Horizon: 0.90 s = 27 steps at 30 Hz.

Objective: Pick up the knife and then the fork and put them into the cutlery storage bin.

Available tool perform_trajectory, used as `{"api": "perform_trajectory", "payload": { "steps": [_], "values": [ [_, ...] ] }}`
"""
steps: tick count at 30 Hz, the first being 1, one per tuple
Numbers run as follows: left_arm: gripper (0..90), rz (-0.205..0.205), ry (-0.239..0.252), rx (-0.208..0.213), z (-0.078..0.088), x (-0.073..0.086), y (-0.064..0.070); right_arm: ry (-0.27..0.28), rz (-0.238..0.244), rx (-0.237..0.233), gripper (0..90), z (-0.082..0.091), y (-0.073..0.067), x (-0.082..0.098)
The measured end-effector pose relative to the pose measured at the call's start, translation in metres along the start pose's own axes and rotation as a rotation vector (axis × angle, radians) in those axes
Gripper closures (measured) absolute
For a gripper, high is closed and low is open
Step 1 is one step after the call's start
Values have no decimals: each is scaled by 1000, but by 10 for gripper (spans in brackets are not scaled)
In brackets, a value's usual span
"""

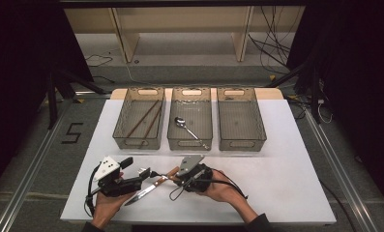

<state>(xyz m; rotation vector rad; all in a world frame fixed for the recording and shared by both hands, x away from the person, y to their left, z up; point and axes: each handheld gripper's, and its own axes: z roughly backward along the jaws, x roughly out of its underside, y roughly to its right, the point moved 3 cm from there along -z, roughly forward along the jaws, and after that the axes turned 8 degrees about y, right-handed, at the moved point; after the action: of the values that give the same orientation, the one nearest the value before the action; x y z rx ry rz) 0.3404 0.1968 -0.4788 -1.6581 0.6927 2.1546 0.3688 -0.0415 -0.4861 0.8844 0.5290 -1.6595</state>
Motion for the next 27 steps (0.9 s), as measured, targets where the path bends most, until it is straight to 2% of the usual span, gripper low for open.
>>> {"api": "perform_trajectory", "payload": {
  "steps": [5,14,22,27],
  "values": [
    [174,-1,-12,1,-1,1,0,53,-47,36,768,22,8,1],
    [174,-2,-38,9,-4,4,0,94,-108,112,768,60,14,7],
    [174,-9,-45,13,-5,5,1,127,-146,162,768,82,26,8],
    [174,-9,-52,17,-6,6,1,146,-181,227,768,96,37,9]
  ]
}}
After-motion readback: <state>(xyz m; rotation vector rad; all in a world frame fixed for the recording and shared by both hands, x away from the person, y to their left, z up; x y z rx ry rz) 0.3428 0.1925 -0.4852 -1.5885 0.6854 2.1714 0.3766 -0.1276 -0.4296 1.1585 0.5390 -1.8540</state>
